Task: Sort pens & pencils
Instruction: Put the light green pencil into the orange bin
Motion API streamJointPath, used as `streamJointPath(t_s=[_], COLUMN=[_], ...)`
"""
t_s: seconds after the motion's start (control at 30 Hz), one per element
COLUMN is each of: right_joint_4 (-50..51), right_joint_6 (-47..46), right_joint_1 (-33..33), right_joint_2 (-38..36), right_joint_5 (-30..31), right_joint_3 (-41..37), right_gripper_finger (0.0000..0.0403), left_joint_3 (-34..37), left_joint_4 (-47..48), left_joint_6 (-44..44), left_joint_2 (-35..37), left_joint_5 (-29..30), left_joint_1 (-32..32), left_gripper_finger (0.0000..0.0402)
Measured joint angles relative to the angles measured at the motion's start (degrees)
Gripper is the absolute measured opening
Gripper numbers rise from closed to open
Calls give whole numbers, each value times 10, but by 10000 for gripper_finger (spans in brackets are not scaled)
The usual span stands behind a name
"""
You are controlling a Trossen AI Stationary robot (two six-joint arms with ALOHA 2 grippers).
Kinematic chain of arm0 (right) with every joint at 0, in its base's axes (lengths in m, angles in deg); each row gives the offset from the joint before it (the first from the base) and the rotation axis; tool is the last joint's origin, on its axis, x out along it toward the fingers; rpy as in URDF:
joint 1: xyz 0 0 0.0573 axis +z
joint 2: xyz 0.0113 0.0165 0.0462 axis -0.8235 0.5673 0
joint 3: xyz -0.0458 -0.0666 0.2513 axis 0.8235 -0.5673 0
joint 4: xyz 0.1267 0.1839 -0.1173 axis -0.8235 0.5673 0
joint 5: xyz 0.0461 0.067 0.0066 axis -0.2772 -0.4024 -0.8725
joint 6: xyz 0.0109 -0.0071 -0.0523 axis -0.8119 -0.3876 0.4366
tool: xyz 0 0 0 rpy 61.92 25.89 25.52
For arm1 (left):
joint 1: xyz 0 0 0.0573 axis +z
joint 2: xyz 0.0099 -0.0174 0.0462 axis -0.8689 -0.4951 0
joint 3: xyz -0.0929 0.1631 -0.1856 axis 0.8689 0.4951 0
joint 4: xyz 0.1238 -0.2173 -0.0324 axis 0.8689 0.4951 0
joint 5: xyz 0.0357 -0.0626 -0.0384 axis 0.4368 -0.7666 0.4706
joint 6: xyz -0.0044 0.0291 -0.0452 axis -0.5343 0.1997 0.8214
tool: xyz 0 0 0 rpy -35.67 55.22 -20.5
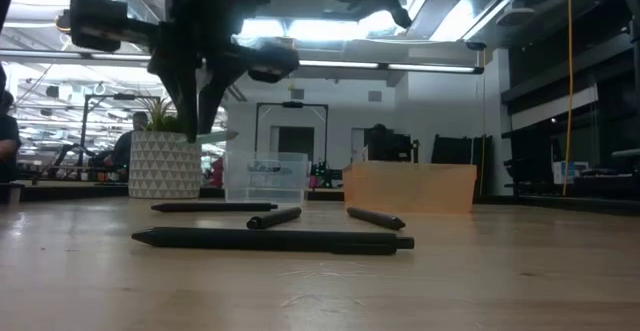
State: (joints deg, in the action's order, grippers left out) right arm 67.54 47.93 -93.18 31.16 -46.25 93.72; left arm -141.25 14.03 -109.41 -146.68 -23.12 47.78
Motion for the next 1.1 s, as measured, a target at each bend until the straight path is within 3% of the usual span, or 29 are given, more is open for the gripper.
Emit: streamJointPath(t_s=[0.33,1.1], right_joint_4=[1,17], right_joint_6=[-7,7], right_joint_1=[-28,-112], right_joint_2=[0,0], right_joint_5=[-16,-31], right_joint_3=[0,0], right_gripper_finger=[87,87], left_joint_3=[-26,-105], left_joint_4=[32,3], left_joint_6=[2,-3], left_joint_2=[0,0], left_joint_5=[37,70], left_joint_1=[17,162], left_gripper_finger=[16,16])
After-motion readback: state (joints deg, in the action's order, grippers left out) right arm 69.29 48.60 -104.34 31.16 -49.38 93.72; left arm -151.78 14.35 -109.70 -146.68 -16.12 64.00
